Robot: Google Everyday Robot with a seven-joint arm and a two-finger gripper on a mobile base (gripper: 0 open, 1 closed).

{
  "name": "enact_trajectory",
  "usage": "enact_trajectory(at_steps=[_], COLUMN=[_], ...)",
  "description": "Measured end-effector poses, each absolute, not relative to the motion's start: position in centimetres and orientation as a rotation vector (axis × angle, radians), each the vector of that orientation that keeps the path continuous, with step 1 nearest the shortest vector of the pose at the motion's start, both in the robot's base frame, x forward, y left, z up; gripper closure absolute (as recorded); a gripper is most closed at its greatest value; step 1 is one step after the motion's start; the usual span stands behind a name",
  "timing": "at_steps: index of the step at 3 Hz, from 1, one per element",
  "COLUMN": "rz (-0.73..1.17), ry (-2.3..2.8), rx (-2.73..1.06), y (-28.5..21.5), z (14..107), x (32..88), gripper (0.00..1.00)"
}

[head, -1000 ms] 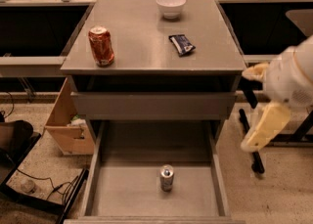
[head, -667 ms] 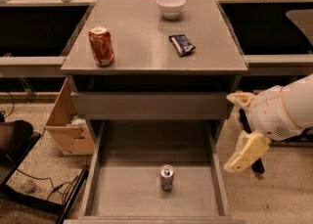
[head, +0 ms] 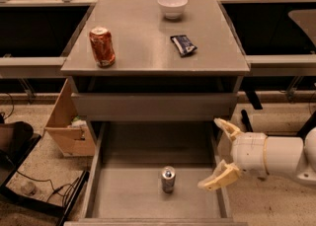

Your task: Pick redbull can from middle drawer and place on counter

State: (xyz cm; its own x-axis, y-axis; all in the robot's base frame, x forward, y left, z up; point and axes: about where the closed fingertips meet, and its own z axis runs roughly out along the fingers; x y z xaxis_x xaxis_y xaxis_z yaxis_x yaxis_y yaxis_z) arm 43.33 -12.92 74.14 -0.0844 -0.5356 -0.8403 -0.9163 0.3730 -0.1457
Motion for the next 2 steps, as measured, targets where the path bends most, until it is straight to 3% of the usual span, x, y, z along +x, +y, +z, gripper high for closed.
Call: enact_trajectory(at_steps=[2], rz=[0.503], ry=[1.676], rx=[-1.175], y=[-12.59], z=[71.42], x=[45.37], gripper=[0.00])
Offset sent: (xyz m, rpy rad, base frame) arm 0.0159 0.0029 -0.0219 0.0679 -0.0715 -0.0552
